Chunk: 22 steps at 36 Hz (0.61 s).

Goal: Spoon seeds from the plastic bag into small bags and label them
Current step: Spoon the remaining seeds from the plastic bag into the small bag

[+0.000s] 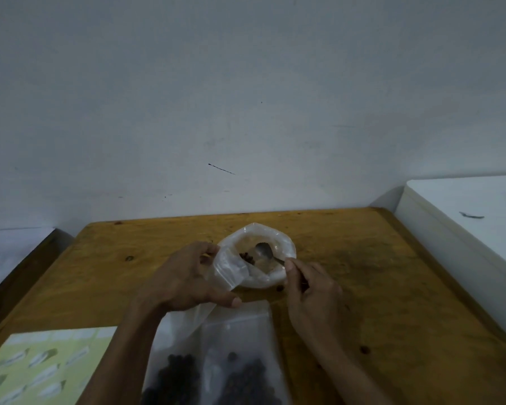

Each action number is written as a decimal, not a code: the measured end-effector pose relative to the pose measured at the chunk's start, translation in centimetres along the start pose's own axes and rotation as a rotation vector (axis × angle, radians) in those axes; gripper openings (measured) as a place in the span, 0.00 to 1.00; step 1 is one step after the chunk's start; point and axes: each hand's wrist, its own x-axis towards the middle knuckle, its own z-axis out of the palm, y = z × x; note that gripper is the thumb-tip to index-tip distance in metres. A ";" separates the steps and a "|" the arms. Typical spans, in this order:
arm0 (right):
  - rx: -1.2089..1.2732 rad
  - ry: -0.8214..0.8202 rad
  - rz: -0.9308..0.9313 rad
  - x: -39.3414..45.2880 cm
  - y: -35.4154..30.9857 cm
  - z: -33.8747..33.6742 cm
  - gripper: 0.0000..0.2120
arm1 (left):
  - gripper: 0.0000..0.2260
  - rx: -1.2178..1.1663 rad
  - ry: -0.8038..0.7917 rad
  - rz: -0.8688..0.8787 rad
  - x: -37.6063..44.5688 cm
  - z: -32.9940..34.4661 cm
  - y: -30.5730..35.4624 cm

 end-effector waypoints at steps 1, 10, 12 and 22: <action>0.040 -0.006 0.082 0.0 0.0 0.0 0.08 | 0.46 -0.006 0.002 0.006 0.0 0.0 0.1; 0.515 -0.035 0.755 -0.7 -2.2 1.4 0.12 | 0.37 -0.052 0.062 0.087 0.2 0.2 1.3; 0.544 -0.038 0.797 -0.6 -2.4 1.5 0.12 | 0.37 -0.055 0.070 0.097 0.2 0.1 1.2; 0.635 -0.011 0.796 0.9 -2.3 -0.9 0.07 | 0.44 0.033 0.015 0.020 -0.3 -0.5 -0.5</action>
